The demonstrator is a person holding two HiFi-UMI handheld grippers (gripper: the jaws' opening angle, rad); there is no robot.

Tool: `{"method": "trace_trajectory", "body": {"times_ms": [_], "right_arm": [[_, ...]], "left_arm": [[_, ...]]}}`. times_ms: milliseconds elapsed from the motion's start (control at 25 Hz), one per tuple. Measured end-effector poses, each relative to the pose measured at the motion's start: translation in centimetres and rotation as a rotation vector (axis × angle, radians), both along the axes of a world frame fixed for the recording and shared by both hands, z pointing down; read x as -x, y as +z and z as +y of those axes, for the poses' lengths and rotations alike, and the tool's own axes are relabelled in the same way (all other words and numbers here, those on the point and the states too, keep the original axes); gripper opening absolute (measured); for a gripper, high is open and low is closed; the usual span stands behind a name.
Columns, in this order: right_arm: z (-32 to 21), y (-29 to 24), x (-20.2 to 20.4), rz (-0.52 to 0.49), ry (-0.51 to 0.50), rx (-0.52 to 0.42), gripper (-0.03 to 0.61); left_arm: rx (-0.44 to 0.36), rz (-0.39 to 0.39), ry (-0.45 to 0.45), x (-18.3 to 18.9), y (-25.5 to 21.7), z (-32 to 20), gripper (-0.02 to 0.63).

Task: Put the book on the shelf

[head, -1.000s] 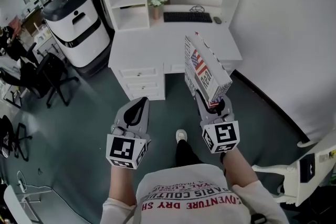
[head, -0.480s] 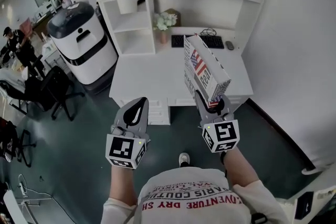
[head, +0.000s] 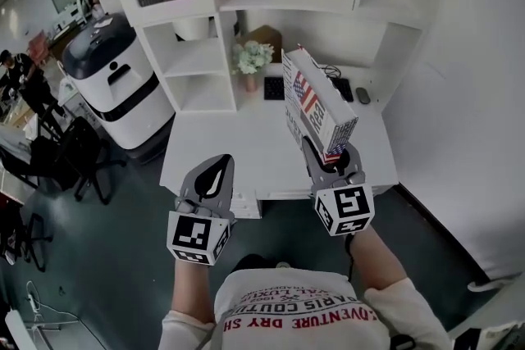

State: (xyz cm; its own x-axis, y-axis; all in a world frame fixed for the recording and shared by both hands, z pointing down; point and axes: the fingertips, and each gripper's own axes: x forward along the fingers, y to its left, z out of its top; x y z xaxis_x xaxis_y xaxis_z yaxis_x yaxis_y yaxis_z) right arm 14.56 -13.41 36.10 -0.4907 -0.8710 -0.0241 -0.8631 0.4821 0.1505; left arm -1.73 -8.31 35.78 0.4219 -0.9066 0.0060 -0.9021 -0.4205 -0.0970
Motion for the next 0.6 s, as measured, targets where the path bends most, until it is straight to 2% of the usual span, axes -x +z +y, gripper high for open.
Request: {"method": "trace_trajectory", "body": {"times_ms": [360,600], "right_arm": [[-8.0,-2.6,3.8,0.016,0.049,-0.045,0.156],[-13.5,-7.4,6.4,-0.002,0.123,-0.091,0.156]], "left_arm": [[-0.048,-0.003,0.077,2.8,-2.0,-8.9,0.005],[-0.09,-0.02,0.155,5.3,-4.4,-14.4,0.005]]}}
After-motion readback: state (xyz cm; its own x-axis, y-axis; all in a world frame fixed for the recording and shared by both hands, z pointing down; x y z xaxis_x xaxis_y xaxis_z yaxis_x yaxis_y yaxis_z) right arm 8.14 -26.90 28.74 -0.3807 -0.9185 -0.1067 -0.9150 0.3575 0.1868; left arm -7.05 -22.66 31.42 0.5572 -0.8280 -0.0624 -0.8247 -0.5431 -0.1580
